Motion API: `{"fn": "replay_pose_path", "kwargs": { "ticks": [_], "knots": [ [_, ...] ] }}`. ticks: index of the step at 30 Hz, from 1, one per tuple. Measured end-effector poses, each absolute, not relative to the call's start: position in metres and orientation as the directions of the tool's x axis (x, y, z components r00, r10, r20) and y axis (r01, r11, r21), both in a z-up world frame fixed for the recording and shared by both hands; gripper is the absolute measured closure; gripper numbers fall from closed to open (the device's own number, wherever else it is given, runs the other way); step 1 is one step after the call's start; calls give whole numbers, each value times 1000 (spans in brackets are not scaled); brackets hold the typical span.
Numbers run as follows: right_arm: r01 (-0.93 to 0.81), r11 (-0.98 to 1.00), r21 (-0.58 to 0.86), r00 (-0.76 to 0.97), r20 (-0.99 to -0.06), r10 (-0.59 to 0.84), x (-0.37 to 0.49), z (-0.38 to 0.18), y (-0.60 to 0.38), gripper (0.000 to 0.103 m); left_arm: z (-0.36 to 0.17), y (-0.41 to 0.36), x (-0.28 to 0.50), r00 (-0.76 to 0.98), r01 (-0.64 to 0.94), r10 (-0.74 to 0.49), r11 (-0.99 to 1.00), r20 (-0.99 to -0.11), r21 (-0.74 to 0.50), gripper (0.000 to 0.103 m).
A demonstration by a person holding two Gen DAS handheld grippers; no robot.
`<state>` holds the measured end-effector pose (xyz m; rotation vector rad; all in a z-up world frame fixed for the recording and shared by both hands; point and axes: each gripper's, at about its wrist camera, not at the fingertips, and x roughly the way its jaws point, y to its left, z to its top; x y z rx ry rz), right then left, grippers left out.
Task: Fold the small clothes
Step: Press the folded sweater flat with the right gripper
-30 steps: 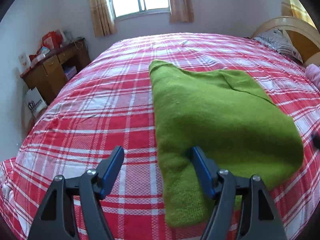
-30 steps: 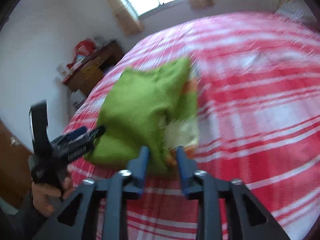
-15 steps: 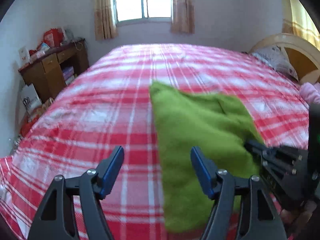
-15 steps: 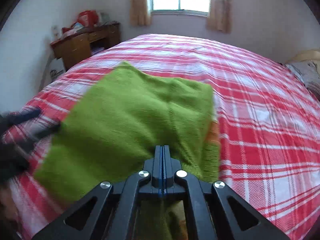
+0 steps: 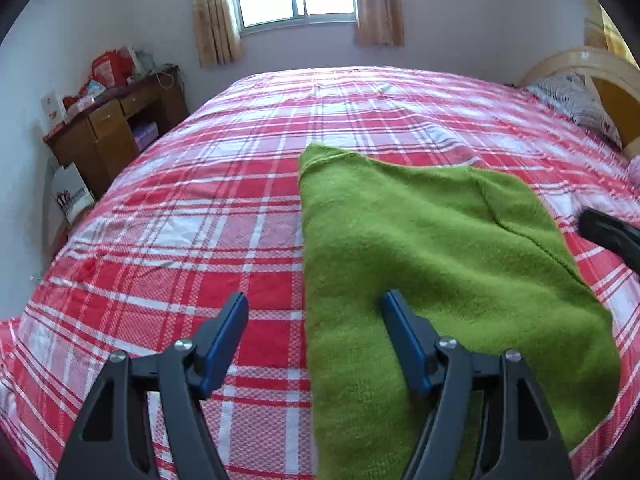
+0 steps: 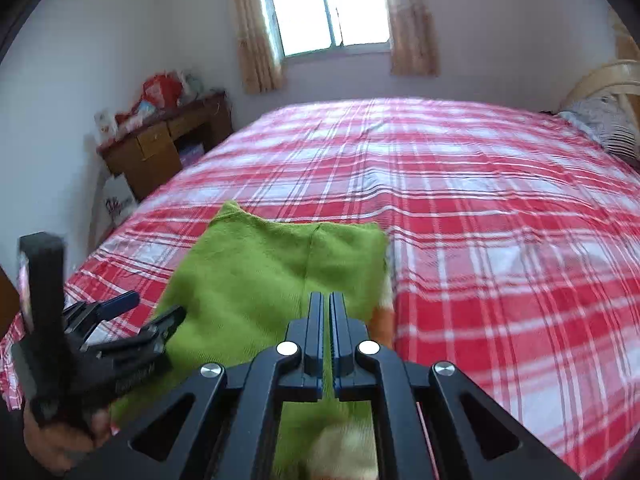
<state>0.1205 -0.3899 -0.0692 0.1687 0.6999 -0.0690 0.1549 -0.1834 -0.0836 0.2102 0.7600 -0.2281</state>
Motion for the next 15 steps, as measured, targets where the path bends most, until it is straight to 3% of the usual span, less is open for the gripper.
{"fn": "replay_pose_path", "kwargs": {
  "ticks": [5, 12, 15],
  "knots": [
    [110, 993, 45, 637, -770, -35, 180, -113, -400, 103, -86, -185, 156, 704, 278, -132, 955, -698, 101, 31],
    [139, 980, 145, 647, -762, 21, 220, -123, -430, 103, -90, -195, 156, 716, 287, -134, 951, -685, 114, 31],
    [142, 983, 113, 647, -762, -6, 233, -125, -426, 103, -91, -197, 155, 722, 281, -130, 953, -680, 117, 31]
  ]
}}
